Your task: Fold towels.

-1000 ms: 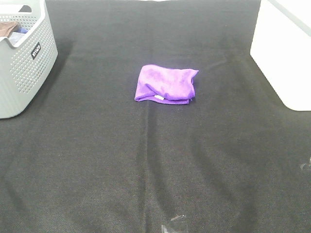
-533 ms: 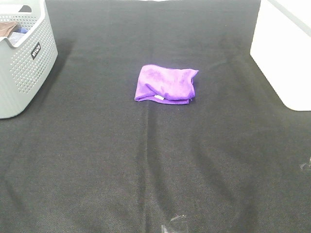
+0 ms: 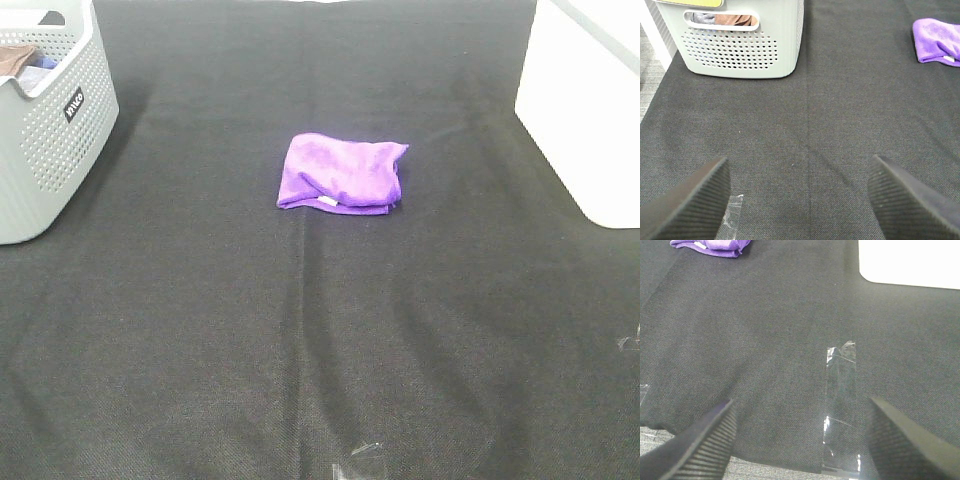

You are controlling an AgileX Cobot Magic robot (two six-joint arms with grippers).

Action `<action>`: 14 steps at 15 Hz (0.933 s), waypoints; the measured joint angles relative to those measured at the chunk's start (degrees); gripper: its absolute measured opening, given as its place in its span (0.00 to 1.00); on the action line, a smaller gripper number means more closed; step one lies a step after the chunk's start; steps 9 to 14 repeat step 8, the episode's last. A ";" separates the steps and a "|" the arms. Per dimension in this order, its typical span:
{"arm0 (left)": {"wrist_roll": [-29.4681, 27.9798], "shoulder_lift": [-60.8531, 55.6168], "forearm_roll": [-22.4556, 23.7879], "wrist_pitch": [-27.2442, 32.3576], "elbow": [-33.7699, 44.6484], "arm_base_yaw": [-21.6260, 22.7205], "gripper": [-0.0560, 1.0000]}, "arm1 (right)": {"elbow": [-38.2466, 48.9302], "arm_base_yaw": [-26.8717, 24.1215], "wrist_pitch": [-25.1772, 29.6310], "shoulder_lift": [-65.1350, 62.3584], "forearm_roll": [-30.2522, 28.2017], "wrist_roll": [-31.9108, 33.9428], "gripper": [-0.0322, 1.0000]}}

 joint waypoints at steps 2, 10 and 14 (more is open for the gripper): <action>0.00 0.00 0.00 0.00 0.00 -1.15 0.72 | 0.00 0.00 0.00 0.00 0.00 0.00 0.73; 0.00 0.00 0.00 -0.11 0.00 -2.64 0.72 | 0.00 0.00 0.00 0.00 0.00 0.00 0.73; 0.00 0.00 0.00 -0.11 0.00 -2.64 0.72 | 0.00 0.00 0.00 0.00 0.00 0.00 0.73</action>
